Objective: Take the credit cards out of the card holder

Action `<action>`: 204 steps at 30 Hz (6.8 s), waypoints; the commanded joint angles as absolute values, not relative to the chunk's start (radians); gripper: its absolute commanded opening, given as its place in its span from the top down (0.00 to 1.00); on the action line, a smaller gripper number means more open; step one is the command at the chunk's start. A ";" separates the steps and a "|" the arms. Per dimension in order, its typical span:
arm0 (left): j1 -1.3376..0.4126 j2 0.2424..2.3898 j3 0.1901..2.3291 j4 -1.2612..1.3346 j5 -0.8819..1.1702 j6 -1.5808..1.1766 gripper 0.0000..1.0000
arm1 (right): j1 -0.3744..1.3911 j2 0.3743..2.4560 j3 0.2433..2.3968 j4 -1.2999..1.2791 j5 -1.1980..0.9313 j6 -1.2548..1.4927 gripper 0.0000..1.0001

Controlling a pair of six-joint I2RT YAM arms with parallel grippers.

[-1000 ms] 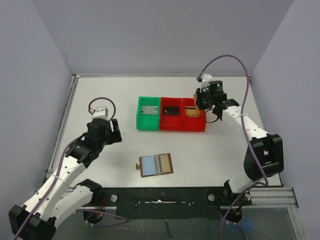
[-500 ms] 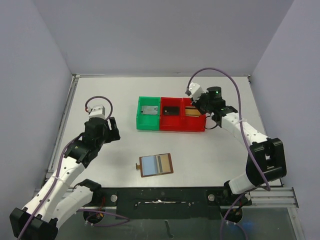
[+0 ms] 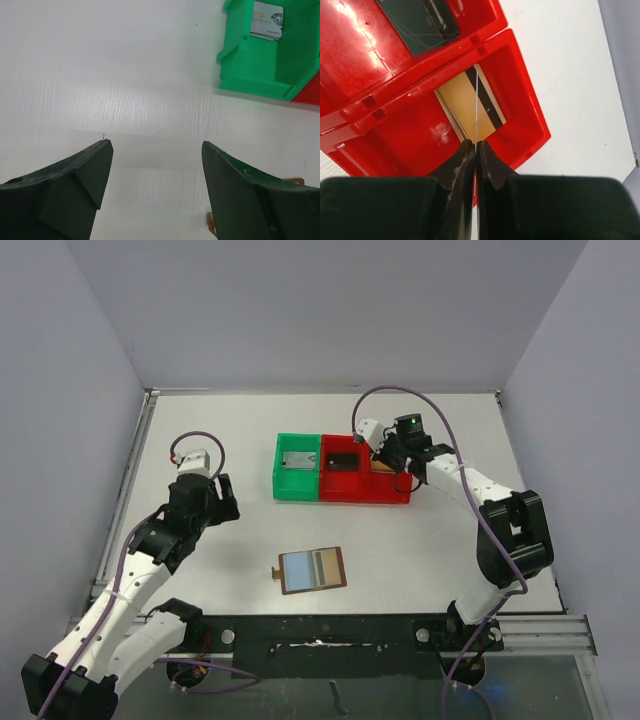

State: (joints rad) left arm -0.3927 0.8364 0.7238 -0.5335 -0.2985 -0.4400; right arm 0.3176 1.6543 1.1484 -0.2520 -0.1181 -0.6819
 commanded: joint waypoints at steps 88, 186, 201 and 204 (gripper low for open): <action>-0.349 0.890 0.722 -0.458 -0.207 -0.410 0.27 | 0.283 1.328 1.127 -0.363 -0.290 0.214 0.36; -0.880 1.147 0.511 -0.355 -0.103 -0.968 0.71 | 0.864 1.236 0.569 -0.010 -0.039 1.055 0.59; -0.880 1.163 0.519 -0.331 -0.075 -0.959 0.66 | 0.919 1.437 0.685 -0.161 -0.003 1.035 0.63; -0.880 1.157 0.512 -0.326 -0.072 -0.960 0.66 | 0.933 1.471 0.707 -0.205 0.017 1.039 0.64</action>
